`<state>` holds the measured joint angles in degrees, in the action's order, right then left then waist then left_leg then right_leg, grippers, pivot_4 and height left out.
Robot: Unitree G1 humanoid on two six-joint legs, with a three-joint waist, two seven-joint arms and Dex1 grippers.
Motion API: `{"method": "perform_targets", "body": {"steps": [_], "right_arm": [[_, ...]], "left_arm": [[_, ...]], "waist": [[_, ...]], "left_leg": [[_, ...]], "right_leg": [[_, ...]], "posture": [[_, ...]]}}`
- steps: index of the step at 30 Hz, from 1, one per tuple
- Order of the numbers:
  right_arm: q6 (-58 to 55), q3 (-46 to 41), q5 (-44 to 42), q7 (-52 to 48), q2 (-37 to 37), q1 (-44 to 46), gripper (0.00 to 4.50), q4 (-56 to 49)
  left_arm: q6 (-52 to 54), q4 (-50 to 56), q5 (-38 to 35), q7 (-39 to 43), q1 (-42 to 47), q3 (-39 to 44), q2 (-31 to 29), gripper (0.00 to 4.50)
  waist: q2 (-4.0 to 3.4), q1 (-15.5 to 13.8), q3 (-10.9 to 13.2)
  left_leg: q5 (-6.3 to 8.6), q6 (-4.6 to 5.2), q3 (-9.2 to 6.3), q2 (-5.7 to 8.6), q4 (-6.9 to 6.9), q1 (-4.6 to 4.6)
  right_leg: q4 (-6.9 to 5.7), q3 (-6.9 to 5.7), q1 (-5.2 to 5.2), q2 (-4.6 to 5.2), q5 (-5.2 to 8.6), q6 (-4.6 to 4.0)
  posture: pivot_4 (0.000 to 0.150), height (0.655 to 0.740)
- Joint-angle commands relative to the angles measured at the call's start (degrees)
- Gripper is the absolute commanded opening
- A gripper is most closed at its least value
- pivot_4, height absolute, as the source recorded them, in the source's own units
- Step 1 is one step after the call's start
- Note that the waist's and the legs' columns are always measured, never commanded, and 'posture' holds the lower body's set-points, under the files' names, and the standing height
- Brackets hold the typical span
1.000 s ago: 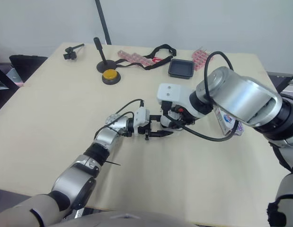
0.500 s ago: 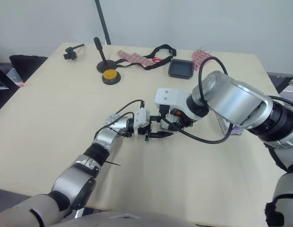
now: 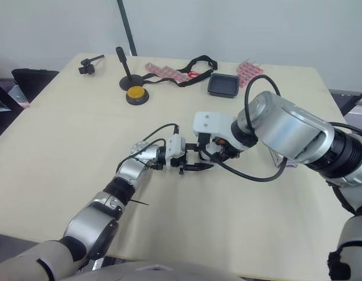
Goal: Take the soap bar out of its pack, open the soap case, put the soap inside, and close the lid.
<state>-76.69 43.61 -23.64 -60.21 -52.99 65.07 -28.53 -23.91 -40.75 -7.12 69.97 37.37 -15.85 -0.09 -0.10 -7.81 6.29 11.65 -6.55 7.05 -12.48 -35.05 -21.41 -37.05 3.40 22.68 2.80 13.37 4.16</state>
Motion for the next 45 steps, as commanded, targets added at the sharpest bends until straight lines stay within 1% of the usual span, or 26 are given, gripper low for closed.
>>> {"method": "perform_targets", "body": {"steps": [1,8,13,24,29,45], "right_arm": [[-1.0,0.0,-1.4,-0.8,1.3,-0.7,1.96,-1.2],[-1.3,-1.1,-2.1,-2.0,1.1,-0.4,1.96,-1.3],[0.6,0.0,-1.0,-2.6,-0.2,-0.8,1.96,-2.5],[10.3,0.8,3.8,-4.9,-1.4,-2.6,1.96,-2.9],[12.9,1.2,6.1,-6.5,-1.8,-3.1,1.96,-2.5],[12.9,1.2,10.0,-8.5,-0.6,-4.0,1.96,-1.2]], "left_arm": [[-0.8,1.1,-1.2,-1.0,0.5,1.0,0.7,1.90],[-0.9,0.8,-1.1,-1.0,0.6,1.1,0.7,1.90],[-0.9,0.6,-1.1,-0.9,0.8,1.2,0.7,1.90],[-1.1,0.2,-0.7,-1.3,1.2,1.3,0.5,1.90],[-1.3,0.0,-0.7,-1.3,1.4,1.4,0.4,1.90],[-1.1,0.1,-0.7,-1.3,1.1,1.1,0.5,1.90]], "waist": [[0.00,0.0,0.0],[0.00,0.0,0.0],[0.00,0.0,0.0],[0.00,0.0,0.0],[0.00,0.1,0.0],[0.00,0.2,0.0]], "left_leg": [[0.00,0.00,0.00,0.00,0.00,0.00],[0.00,0.00,0.00,0.00,-0.01,0.00],[0.00,0.00,0.00,0.00,-0.02,0.01],[0.00,0.00,0.00,0.00,-0.02,-0.01],[-0.01,0.01,0.00,0.00,-0.03,0.00],[-0.02,0.04,0.00,0.00,-0.10,0.00]], "right_leg": [[0.00,0.00,0.00,0.00,0.00,0.00],[0.01,-0.01,0.02,0.00,0.00,0.00],[0.01,-0.01,0.03,0.01,0.00,0.00],[-0.02,0.00,0.02,0.01,0.00,0.00],[-0.05,0.01,0.02,0.01,0.00,0.00],[-0.11,0.02,0.01,0.03,-0.01,-0.02]], "posture": [[0.150,0.7395],[0.150,0.7395],[0.150,0.7395],[0.150,0.7395],[0.150,0.7395],[0.150,0.7395]]}}
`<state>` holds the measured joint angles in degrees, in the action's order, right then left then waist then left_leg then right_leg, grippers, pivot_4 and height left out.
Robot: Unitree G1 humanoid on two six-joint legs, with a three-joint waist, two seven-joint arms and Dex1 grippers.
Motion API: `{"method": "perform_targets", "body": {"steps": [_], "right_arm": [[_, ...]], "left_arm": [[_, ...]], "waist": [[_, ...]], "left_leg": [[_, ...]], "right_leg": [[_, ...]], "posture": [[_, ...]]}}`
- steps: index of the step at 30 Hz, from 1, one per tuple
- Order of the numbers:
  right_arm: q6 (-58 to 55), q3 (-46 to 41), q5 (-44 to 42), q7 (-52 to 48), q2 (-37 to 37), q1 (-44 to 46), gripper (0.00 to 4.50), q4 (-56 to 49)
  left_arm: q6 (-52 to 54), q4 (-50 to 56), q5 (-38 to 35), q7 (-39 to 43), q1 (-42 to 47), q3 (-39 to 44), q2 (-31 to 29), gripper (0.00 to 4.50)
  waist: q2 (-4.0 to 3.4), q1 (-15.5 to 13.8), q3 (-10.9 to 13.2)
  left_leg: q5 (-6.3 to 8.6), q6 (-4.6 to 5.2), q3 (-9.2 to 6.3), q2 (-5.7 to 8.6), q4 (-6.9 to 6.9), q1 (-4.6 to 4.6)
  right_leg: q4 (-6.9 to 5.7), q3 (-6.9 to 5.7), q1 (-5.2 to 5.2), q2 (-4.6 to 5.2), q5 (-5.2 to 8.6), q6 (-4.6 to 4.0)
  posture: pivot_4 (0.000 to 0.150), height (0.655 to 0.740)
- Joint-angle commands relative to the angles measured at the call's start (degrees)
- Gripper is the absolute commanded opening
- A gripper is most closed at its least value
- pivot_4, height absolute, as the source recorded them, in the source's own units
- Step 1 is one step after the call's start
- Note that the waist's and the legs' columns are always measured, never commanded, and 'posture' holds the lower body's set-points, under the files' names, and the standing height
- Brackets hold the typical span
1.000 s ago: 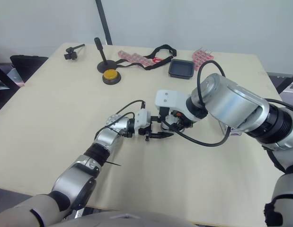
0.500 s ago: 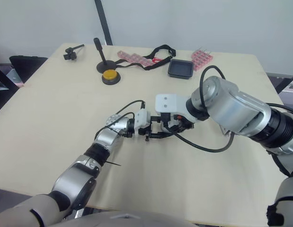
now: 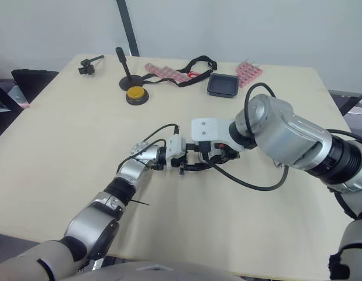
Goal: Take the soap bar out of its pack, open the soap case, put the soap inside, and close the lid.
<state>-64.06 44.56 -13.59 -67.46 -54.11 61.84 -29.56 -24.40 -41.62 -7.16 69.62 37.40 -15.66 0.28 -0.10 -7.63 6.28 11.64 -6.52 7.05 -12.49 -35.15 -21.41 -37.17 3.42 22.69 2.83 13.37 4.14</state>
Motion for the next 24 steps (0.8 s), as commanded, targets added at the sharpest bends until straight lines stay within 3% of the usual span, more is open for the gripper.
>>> {"method": "perform_targets", "body": {"steps": [1,7,8,14,24], "right_arm": [[0.4,0.2,0.3,-1.3,0.6,-0.9,1.96,0.0],[1.2,-0.3,1.2,-1.7,1.0,-1.2,1.96,0.4],[1.3,-0.5,1.3,-1.8,1.0,-1.2,2.76,0.4],[2.1,-0.6,2.2,-2.2,1.0,-1.6,4.48,0.4],[3.2,-1.5,3.7,-2.1,0.9,-1.5,4.48,2.0]], "left_arm": [[-0.6,0.9,-0.7,-0.9,1.1,0.9,0.2,1.90],[-0.5,0.9,-0.7,-0.9,1.1,0.8,0.2,1.90],[-0.5,0.9,-0.7,-0.9,1.1,0.8,0.2,1.90],[-0.4,1.0,-0.8,-0.8,1.1,0.8,0.1,1.90],[-0.4,1.1,-0.8,-0.8,1.0,0.7,0.2,1.90]], "waist": [[0.00,0.0,0.0],[0.00,0.0,0.0],[0.00,0.1,0.0],[0.00,0.0,0.0],[0.00,0.0,0.0]], "left_leg": [[0.00,0.00,0.00,0.00,0.00,0.00],[0.00,0.00,0.00,0.00,-0.04,0.00],[0.00,0.00,0.00,0.00,-0.04,0.00],[0.00,0.01,0.00,-0.01,-0.05,0.00],[0.00,0.02,0.00,0.00,-0.05,0.00]], "right_leg": [[0.00,0.00,0.00,0.00,0.00,0.00],[-0.02,0.01,0.00,0.01,0.00,-0.01],[-0.02,0.01,0.00,0.02,0.00,-0.01],[-0.02,-0.01,0.04,0.02,0.00,-0.01],[-0.02,-0.01,0.10,0.02,0.00,-0.01]], "posture": [[0.150,0.7395],[0.150,0.7395],[0.150,0.7395],[0.150,0.7395],[0.150,0.7395]]}}
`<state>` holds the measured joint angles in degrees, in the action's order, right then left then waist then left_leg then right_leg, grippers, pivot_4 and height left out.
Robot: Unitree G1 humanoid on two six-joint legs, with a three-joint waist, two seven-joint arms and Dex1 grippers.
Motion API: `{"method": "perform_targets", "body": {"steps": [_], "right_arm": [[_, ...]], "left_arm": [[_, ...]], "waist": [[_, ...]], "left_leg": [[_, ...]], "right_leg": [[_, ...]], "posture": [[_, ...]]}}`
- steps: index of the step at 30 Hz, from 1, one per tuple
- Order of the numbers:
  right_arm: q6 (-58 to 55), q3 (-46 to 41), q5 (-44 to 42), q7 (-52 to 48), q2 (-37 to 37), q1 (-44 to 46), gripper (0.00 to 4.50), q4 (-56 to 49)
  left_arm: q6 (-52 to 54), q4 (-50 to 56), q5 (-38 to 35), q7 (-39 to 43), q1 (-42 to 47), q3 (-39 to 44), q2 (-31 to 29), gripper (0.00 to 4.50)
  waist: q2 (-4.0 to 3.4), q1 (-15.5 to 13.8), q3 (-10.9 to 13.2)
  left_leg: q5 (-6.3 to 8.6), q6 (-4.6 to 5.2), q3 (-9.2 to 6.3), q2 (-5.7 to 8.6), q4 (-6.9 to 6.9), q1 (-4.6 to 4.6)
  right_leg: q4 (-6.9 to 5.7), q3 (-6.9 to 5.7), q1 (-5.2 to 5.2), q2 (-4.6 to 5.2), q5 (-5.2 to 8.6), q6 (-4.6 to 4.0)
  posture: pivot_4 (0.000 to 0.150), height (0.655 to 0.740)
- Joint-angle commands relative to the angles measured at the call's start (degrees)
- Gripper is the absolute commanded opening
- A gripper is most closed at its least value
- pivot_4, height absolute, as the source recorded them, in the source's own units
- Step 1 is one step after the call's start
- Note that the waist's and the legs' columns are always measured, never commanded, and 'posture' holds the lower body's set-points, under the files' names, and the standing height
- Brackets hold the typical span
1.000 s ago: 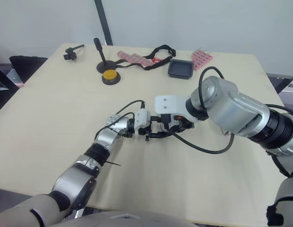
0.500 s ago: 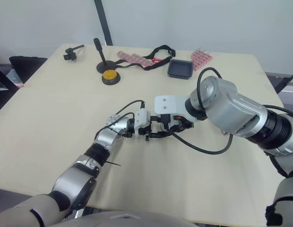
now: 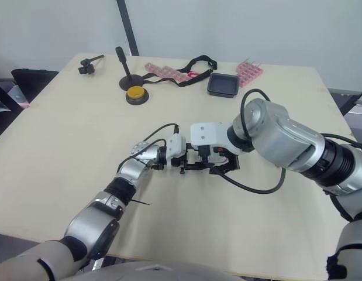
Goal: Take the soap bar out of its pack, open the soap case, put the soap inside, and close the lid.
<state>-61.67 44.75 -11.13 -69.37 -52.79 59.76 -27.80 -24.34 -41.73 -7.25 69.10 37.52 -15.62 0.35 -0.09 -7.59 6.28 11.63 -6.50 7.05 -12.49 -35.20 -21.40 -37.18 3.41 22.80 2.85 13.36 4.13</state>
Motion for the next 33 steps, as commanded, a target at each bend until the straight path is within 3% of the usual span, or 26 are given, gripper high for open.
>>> {"method": "perform_targets", "body": {"steps": [1,14,21,33], "right_arm": [[0.8,-2.0,1.3,-0.4,-0.7,0.6,4.48,0.2],[0.6,-5.6,0.3,-2.9,-7.1,-2.8,4.48,-5.7],[3.2,-9.9,1.3,-4.3,-14.7,-7.7,4.48,-4.9],[0.0,-17.5,-0.5,-2.8,-14.6,-5.7,4.48,0.9]], "left_arm": [[-0.4,1.2,-0.8,-0.2,0.8,0.7,0.1,1.90],[-0.4,1.3,-0.9,0.1,0.5,0.7,-0.2,1.90],[-0.1,1.7,-1.2,0.5,0.2,0.7,-0.3,1.90],[0.4,1.7,-1.3,1.2,0.0,0.7,-0.2,1.90]], "waist": [[0.00,0.0,0.0],[0.00,0.0,0.0],[0.01,-0.1,0.0],[0.00,0.1,0.0]], "left_leg": [[0.00,0.00,0.00,0.00,0.00,0.00],[0.01,0.01,0.00,0.00,0.01,-0.01],[0.04,0.07,0.00,0.01,0.00,-0.03],[0.07,0.12,0.05,0.00,-0.01,-0.03]], "right_leg": [[0.00,0.00,0.00,0.00,0.00,0.00],[0.02,0.01,0.00,0.00,0.00,0.00],[0.08,0.01,0.00,0.01,0.00,0.00],[0.15,0.07,0.00,0.01,0.00,-0.01]], "posture": [[0.150,0.7395],[0.150,0.7395],[0.150,0.7395],[0.150,0.7395]]}}
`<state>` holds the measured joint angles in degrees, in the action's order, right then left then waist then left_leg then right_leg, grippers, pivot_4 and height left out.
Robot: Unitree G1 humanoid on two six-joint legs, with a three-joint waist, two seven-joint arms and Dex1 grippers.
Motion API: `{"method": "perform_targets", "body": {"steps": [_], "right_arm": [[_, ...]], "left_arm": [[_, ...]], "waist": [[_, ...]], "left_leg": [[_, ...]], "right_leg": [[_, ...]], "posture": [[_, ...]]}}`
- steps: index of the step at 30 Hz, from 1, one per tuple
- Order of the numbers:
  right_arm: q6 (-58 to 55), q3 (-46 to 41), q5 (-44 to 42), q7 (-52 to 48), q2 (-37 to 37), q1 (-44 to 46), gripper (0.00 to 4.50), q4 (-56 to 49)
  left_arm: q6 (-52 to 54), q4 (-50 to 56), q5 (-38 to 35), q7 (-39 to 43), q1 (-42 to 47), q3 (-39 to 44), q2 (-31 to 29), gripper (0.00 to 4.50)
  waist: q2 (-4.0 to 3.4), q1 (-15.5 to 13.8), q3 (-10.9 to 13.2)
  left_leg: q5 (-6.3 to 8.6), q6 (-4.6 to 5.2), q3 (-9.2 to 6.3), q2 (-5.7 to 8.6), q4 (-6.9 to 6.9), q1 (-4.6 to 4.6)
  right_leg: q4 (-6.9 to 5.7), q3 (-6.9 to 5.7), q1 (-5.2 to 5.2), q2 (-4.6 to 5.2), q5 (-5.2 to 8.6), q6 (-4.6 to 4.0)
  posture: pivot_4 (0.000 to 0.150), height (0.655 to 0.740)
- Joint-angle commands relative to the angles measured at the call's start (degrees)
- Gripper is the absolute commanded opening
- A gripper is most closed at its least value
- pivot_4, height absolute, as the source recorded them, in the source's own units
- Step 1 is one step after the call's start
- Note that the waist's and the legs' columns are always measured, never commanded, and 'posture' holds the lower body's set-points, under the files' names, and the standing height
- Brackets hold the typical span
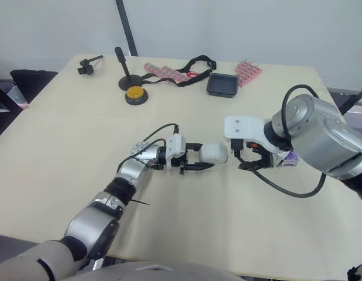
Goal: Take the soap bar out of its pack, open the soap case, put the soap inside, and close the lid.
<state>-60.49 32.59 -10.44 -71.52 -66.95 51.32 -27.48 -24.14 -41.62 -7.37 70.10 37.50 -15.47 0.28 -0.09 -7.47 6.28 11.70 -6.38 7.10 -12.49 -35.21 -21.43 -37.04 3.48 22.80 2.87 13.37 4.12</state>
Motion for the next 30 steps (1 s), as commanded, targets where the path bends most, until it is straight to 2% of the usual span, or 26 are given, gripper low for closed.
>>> {"method": "perform_targets", "body": {"steps": [1,4,8,11,15,30], "right_arm": [[-1.6,-6.7,-1.9,-1.2,-0.4,3.7,4.48,0.9],[-2.5,-10.4,-4.6,-2.1,0.4,6.1,3.75,0.1],[-1.3,-11.0,-4.7,-1.5,1.3,7.2,2.38,-2.6],[-4.2,-12.0,-7.8,-1.3,4.7,8.8,1.37,-4.7],[-3.7,-11.3,-8.7,0.0,6.4,6.9,0.12,-6.2],[-6.0,-4.8,-8.6,5.7,10.4,2.7,0.05,-6.1]], "left_arm": [[0.3,1.7,-1.1,0.2,-0.1,0.6,-0.2,1.90],[0.7,1.9,-1.3,0.4,-0.2,0.5,-0.3,1.90],[1.0,2.1,-1.4,0.5,-0.3,0.4,-0.5,1.90],[1.2,2.3,-1.4,0.6,-0.4,0.3,-0.5,1.90],[1.3,2.4,-1.5,0.5,-0.5,0.2,-0.6,1.90],[1.9,3.6,-1.3,-0.2,-1.1,-0.1,-1.0,1.90]], "waist": [[-0.01,0.0,0.0],[-0.01,0.0,0.0],[0.00,-0.1,0.0],[-0.01,0.1,0.0],[-0.01,-0.1,0.0],[-0.02,-0.1,0.0]], "left_leg": [[0.01,0.01,0.00,0.00,0.00,0.00],[0.02,0.03,0.02,0.00,0.00,-0.02],[0.06,0.11,0.02,-0.02,-0.02,0.01],[0.06,0.10,0.02,-0.02,-0.07,0.00],[0.05,0.09,0.02,-0.02,-0.08,0.01],[0.04,0.05,0.01,0.00,-0.08,0.02]], "right_leg": [[-0.01,0.00,0.00,0.00,0.00,0.00],[-0.06,0.01,0.03,-0.01,0.00,0.00],[-0.05,-0.02,0.01,-0.01,0.00,-0.01],[-0.08,0.00,0.04,-0.01,0.00,-0.01],[-0.08,-0.02,0.05,-0.01,0.00,-0.01],[-0.02,-0.04,0.06,0.00,0.00,0.00]], "posture": [[0.150,0.7395],[0.150,0.7395],[0.150,0.7395],[0.150,0.7395],[0.150,0.7395],[0.150,0.7395]]}}
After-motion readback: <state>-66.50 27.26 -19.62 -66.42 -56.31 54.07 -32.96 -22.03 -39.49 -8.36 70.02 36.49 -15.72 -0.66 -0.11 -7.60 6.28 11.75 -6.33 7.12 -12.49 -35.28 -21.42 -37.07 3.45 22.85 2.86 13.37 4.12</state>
